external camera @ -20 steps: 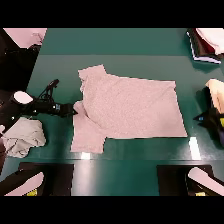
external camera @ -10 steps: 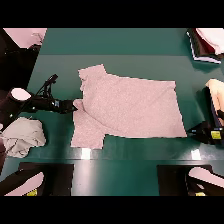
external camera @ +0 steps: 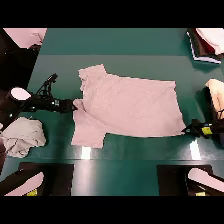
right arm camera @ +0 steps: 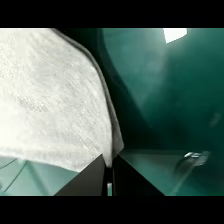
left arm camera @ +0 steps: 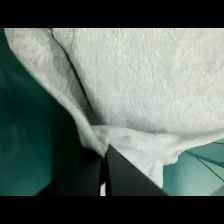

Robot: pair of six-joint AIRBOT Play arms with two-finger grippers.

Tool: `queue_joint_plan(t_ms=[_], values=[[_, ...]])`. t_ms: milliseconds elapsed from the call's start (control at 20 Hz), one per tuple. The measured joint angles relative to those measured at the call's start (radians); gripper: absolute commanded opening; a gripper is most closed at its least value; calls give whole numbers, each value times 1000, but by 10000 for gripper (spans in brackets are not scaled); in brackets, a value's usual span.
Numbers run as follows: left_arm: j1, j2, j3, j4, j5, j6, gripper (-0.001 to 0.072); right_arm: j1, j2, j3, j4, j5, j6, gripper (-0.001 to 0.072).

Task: Fold the shirts.

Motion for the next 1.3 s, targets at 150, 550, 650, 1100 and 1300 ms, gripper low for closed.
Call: queue_joint_plan(t_ms=[150, 550, 650, 1100, 1300], values=[[0, 12, 72, 2, -1, 11, 22, 9, 97, 79, 65, 14, 6, 11], [1, 132, 639, 13, -5, 23, 23, 136, 285, 593, 255, 0, 72, 11], [1, 154, 810, 13, -6, 23, 23, 172, 299, 752, 264, -9, 84, 11], [1, 242, 1284, 4, -21, -5, 22, 211, 314, 1281, 255, 7, 124, 11], [1, 285, 1326, -38, -44, -56, 21, 212, 326, 1377, 146, 79, 182, 11]])
